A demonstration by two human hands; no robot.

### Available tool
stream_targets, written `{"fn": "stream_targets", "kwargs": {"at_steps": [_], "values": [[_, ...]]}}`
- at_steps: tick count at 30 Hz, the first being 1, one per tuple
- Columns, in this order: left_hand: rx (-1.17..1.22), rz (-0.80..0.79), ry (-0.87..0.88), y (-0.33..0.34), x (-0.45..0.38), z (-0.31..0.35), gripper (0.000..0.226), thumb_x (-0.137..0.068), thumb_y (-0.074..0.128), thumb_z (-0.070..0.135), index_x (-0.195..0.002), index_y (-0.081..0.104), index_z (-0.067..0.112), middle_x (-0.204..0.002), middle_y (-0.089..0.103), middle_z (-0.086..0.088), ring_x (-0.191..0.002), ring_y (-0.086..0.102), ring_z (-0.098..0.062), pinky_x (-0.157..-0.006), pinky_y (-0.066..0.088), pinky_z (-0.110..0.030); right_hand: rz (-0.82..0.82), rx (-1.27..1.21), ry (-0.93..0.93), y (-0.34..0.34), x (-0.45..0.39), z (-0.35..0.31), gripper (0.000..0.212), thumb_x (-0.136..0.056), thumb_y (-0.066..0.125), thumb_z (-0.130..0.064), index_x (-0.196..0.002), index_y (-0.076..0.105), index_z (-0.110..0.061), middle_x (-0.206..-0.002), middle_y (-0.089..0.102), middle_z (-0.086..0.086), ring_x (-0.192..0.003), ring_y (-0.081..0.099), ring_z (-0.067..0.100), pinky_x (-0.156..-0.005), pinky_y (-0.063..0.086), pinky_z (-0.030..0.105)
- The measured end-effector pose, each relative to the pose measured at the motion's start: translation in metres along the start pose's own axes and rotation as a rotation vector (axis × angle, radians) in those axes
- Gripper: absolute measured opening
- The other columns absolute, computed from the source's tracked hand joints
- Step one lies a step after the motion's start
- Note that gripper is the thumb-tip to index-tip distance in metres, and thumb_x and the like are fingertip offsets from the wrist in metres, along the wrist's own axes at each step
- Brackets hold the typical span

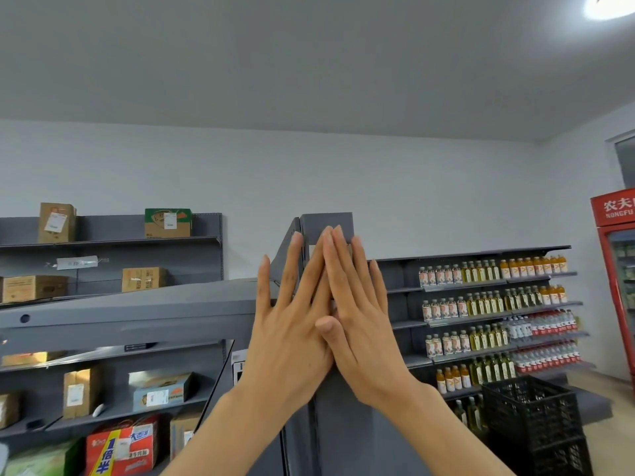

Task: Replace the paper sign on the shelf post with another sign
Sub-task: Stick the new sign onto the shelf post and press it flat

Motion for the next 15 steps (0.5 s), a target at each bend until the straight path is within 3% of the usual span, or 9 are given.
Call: {"fn": "stream_targets", "kwargs": {"at_steps": [3,7,15], "values": [[-0.003,0.044,0.016,0.0013,0.0002,0.0007,0.062,-0.097,0.023,0.035,-0.155,0.018,0.016,-0.164,0.019,-0.008,-0.151,0.011,-0.039,-0.116,0.012,-0.061,-0.018,0.052,-0.01,-0.0008,0.0026,0.0046,0.079,-0.095,-0.004,-0.065,-0.158,-0.007,-0.018,-0.168,-0.012,-0.007,-0.155,-0.011,0.018,-0.124,0.001,0.052],[-0.014,0.01,0.0,0.0019,-0.0008,0.0007,0.065,-0.099,-0.003,0.041,-0.156,0.017,0.016,-0.165,0.017,-0.007,-0.151,0.009,-0.039,-0.117,0.012,-0.062,-0.028,0.06,-0.006,-0.0004,0.0026,0.0055,0.078,-0.095,-0.004,-0.066,-0.157,-0.008,-0.019,-0.167,-0.014,-0.009,-0.155,-0.011,0.017,-0.125,0.001,0.051],[-0.019,0.023,-0.031,0.0008,0.0001,-0.0005,0.063,-0.1,-0.001,0.043,-0.157,0.008,0.02,-0.167,0.007,-0.002,-0.153,0.002,-0.034,-0.119,0.009,-0.061,-0.029,0.07,0.033,0.0025,0.0046,0.0099,0.081,-0.095,-0.004,-0.065,-0.157,-0.007,-0.014,-0.168,-0.013,-0.005,-0.155,-0.01,0.017,-0.125,-0.002,0.046]]}}
Point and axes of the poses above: each hand's wrist, its own x-axis away from the middle knuckle, its own y-axis out of the palm, z = x × y, the point moved 6 cm from there along -x, towards the middle knuckle
